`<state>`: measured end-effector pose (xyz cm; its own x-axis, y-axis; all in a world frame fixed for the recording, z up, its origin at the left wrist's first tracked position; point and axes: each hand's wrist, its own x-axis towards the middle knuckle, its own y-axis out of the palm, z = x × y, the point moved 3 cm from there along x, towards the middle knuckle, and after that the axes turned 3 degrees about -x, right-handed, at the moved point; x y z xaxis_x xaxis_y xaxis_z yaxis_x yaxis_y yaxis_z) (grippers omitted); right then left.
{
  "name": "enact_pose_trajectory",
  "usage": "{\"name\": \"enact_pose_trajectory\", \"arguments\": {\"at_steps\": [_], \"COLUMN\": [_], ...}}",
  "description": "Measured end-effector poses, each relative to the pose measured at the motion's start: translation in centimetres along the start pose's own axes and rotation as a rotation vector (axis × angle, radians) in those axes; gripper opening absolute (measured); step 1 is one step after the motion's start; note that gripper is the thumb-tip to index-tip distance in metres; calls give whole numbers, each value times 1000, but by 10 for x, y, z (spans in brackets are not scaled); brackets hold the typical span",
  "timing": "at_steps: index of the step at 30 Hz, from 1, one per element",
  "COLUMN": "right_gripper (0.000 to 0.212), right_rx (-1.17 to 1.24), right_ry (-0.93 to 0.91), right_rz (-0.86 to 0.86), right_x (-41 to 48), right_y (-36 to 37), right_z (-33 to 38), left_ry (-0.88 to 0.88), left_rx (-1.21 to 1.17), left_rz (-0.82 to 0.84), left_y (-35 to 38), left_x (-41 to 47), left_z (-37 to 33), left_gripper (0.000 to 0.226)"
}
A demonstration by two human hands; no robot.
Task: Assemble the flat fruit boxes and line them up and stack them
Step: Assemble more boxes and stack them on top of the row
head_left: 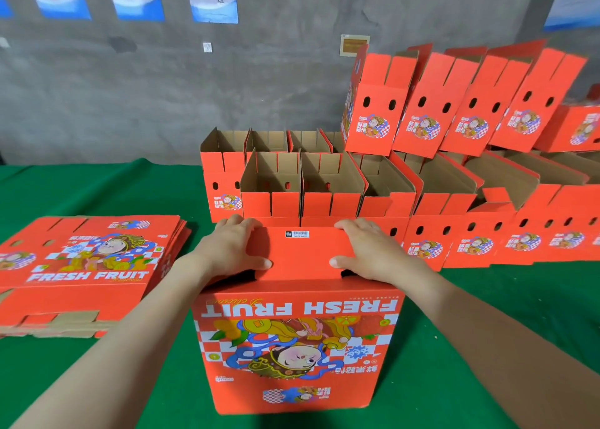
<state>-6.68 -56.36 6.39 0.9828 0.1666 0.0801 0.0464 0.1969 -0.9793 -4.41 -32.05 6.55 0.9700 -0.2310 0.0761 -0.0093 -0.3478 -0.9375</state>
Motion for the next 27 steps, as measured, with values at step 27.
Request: {"name": "enact_pose_trajectory", "arguments": {"at_steps": [27], "right_gripper": [43], "right_rx": [1007], "right_ry": [552], "right_rz": [141], "right_x": [-59], "right_y": [68], "right_z": [-54], "left_ry": [-427], "left_rx": [-1219], "left_rz": [1], "left_y": [21], "left_x": [-77], "left_z": [59], "left_gripper": [36]}}
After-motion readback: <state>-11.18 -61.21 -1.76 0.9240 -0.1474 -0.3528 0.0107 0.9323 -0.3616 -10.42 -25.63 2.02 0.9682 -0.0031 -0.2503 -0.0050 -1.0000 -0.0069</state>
